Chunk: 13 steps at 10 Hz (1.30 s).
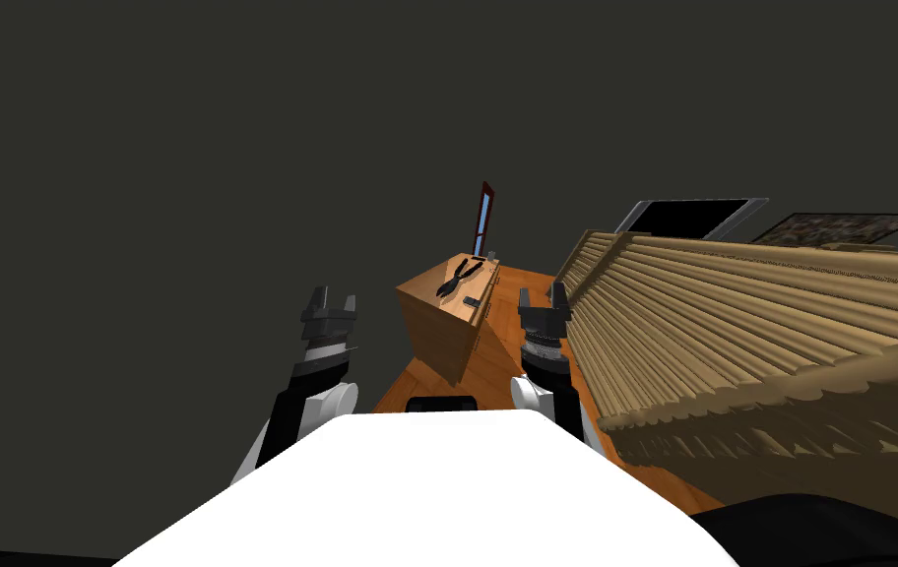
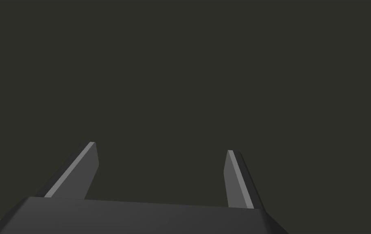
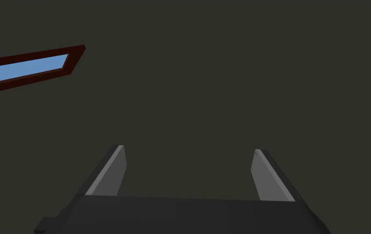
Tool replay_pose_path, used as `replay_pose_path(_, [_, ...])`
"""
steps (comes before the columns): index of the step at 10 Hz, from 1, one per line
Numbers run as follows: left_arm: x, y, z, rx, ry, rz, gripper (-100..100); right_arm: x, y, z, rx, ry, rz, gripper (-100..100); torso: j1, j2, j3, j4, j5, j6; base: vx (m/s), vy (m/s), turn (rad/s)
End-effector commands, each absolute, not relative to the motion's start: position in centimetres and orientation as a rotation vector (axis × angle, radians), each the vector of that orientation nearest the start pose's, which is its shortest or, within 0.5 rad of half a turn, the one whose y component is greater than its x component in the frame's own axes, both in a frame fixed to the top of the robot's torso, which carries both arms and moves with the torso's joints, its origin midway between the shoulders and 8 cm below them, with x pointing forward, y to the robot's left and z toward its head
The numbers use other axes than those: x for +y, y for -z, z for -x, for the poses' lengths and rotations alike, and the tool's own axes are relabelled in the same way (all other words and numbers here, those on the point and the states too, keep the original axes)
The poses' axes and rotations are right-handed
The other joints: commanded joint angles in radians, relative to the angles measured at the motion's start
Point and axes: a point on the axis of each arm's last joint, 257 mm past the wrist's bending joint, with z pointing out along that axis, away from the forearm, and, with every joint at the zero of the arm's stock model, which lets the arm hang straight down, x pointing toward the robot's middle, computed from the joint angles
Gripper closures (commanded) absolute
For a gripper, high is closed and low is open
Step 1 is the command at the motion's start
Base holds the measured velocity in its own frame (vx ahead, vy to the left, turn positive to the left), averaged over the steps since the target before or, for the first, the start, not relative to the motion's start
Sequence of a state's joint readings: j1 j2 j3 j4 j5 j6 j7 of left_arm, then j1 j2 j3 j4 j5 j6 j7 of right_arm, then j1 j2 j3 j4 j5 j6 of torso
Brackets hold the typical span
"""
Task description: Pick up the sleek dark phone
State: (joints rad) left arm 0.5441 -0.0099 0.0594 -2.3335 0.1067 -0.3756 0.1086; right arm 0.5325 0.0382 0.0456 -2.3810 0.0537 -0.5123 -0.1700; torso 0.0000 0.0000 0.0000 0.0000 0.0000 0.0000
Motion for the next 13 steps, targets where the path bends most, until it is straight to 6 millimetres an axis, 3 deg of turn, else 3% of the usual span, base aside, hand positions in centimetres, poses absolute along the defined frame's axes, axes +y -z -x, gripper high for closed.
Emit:
replay_pose_path(1, [31.7, -1.1, -34.3, 0.572, 1.37, 0.852, 0, -25.7, -6.1, -32.2, 0.541, -1.481, -0.618, -100, 0.0, 0.0, 0.0, 0.0, 0.0, 0.0, -0.002, -0.001, 0.016])
replay_pose_path(13, [31.7, -1.1, -34.3, 0.572, 1.37, 0.852, 0, -20.6, -4.0, -34.6, 0.846, -1.458, -0.295, -100, -0.001, -0.001, -0.001, 0.0, 0.0, 0.0, 0.005, -0.005, 0.045])
